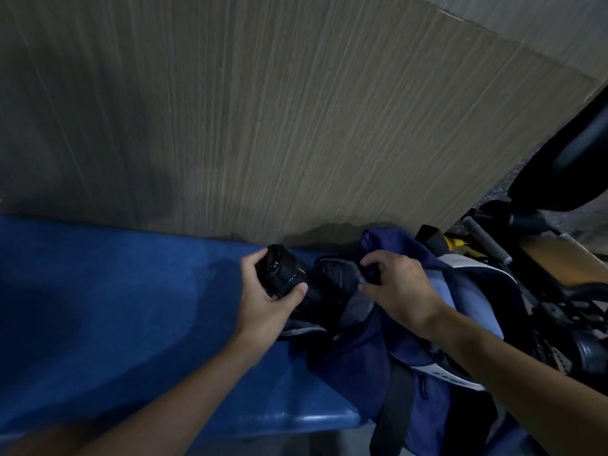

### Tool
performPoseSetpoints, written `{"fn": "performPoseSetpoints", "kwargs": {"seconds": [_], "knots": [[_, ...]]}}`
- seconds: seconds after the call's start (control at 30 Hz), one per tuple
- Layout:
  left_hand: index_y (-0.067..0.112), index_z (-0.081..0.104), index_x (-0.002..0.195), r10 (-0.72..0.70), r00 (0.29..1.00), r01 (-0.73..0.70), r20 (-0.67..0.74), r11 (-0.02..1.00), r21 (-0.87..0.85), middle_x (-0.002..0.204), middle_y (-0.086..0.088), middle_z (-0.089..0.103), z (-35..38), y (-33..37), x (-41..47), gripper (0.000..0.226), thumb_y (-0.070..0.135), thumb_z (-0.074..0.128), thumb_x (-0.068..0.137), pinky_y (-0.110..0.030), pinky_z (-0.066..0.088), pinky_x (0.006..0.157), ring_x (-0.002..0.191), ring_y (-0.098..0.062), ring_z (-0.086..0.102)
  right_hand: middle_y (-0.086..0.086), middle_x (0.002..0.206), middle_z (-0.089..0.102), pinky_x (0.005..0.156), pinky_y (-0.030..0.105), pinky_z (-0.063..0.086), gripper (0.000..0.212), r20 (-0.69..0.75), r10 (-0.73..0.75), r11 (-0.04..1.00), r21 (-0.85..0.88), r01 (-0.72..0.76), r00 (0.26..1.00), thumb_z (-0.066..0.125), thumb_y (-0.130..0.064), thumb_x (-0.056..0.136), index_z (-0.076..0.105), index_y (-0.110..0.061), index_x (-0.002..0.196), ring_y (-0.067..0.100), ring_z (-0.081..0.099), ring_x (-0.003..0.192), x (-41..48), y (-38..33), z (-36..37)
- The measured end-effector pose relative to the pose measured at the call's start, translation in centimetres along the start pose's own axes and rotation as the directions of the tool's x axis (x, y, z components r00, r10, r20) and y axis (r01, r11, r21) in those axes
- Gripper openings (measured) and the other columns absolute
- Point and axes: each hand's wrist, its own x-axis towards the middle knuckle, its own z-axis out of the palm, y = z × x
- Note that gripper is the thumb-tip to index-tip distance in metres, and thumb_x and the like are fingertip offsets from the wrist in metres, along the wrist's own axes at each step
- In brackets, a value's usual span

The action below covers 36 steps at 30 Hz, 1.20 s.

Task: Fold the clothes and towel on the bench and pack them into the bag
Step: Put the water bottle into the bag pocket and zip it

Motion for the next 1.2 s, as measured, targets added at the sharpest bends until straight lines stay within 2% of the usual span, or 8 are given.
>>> {"fn": "performPoseSetpoints", "kwargs": {"seconds": [0.07, 0.3, 0.5, 0.7, 0.83, 0.97, 1.1, 1.2], "knots": [[0.029, 0.040, 0.128, -0.011, 1.000, 0.011, 0.006, 1.000, 0.008, 0.110, 0.005, 0.063, 0.0, -0.2, -0.1, 0.070, 0.000, 0.080, 0.078, -0.015, 0.054, 0.075, 0.089, 0.002, 0.068, -0.019, 0.076, 0.046, 0.060, 0.004, 0.036, 0.034, -0.015, -0.028, 1.000, 0.010, 0.028, 0.999, 0.076, -0.015, 0.083, 0.065, -0.015, 0.115, 0.000, 0.045, 0.067, 0.1, -0.4, -0.3], [0.031, 0.034, 0.133, -0.086, 0.996, 0.086, -0.003, 0.996, 0.032, 0.114, 0.009, 0.062, 0.1, -1.1, -0.1, 0.079, 0.008, 0.083, 0.077, -0.011, 0.052, 0.076, 0.088, 0.005, 0.068, -0.023, 0.075, 0.040, 0.063, 0.001, 0.035, 0.030, -0.039, -0.089, 0.996, -0.022, 0.088, 0.995, 0.073, -0.011, 0.084, 0.067, -0.014, 0.112, -0.007, 0.042, 0.066, 0.0, -1.1, -1.9], [0.033, 0.033, 0.132, -0.111, 0.994, 0.110, 0.010, 0.991, 0.081, 0.110, 0.014, 0.063, -0.1, -1.2, -0.4, 0.076, 0.013, 0.083, 0.078, -0.013, 0.050, 0.081, 0.088, 0.010, 0.065, -0.016, 0.069, 0.043, 0.061, 0.007, 0.037, 0.026, -0.086, -0.098, 0.995, -0.032, 0.096, 0.991, 0.073, -0.008, 0.082, 0.068, -0.012, 0.108, 0.001, 0.045, 0.062, -0.4, -0.9, -3.0], [0.039, 0.037, 0.129, -0.119, 0.993, 0.117, 0.005, 0.983, 0.138, 0.115, 0.005, 0.067, -0.3, -1.9, 0.0, 0.075, 0.014, 0.084, 0.075, -0.033, 0.054, 0.096, 0.098, -0.003, 0.067, -0.012, 0.072, 0.052, 0.061, 0.010, 0.038, 0.024, -0.127, -0.104, 0.994, -0.057, 0.097, 0.987, 0.073, -0.008, 0.081, 0.068, -0.014, 0.104, 0.003, 0.048, 0.063, -0.3, -1.0, -3.7], [0.031, 0.038, 0.142, -0.083, 0.996, 0.075, 0.023, 0.970, 0.233, 0.132, 0.002, 0.044, -0.5, -1.9, -0.1, 0.082, 0.012, 0.082, 0.076, -0.019, 0.043, 0.100, 0.114, -0.007, 0.055, -0.016, 0.075, 0.047, 0.063, 0.008, 0.038, 0.023, -0.118, -0.111, 0.993, -0.038, 0.108, 0.987, 0.073, -0.011, 0.083, 0.067, -0.015, 0.105, 0.001, 0.046, 0.066, 0.0, -1.4, -3.2], [0.024, 0.039, 0.148, -0.086, 0.996, 0.081, 0.009, 0.961, 0.263, 0.135, 0.005, 0.031, -0.6, -1.1, 0.1, 0.060, 0.028, 0.066, 0.094, -0.015, 0.035, 0.095, 0.117, -0.006, 0.048, -0.014, 0.074, 0.045, 0.062, 0.011, 0.035, 0.026, -0.111, -0.113, 0.993, -0.031, 0.110, 0.987, 0.074, -0.012, 0.083, 0.067, -0.015, 0.108, 0.003, 0.045, 0.067, 0.1, -1.8, -2.2], [0.023, 0.054, 0.130, -0.073, 0.997, 0.063, 0.024, 0.954, 0.292, 0.125, 0.006, 0.048, -1.2, -1.9, 0.2, 0.033, 0.028, 0.060, 0.097, -0.018, 0.039, 0.091, 0.117, -0.013, 0.054, -0.013, 0.077, 0.045, 0.065, 0.014, 0.029, 0.028, -0.104, -0.105, 0.994, -0.041, 0.102, 0.989, 0.073, -0.012, 0.082, 0.067, -0.015, 0.109, 0.006, 0.042, 0.071, 0.2, -1.6, -2.0], [0.024, 0.055, 0.109, -0.072, 0.996, 0.055, 0.044, 0.948, 0.314, 0.110, 0.002, 0.064, -1.7, -2.7, 0.1, 0.017, 0.021, 0.063, 0.095, -0.034, 0.051, 0.090, 0.104, -0.016, 0.062, -0.016, 0.076, 0.043, 0.063, 0.014, 0.031, 0.028, -0.082, -0.113, 0.993, -0.051, 0.109, 0.990, 0.072, -0.010, 0.083, 0.067, -0.015, 0.110, 0.003, 0.043, 0.068, 0.3, -1.9, -2.1]]}}
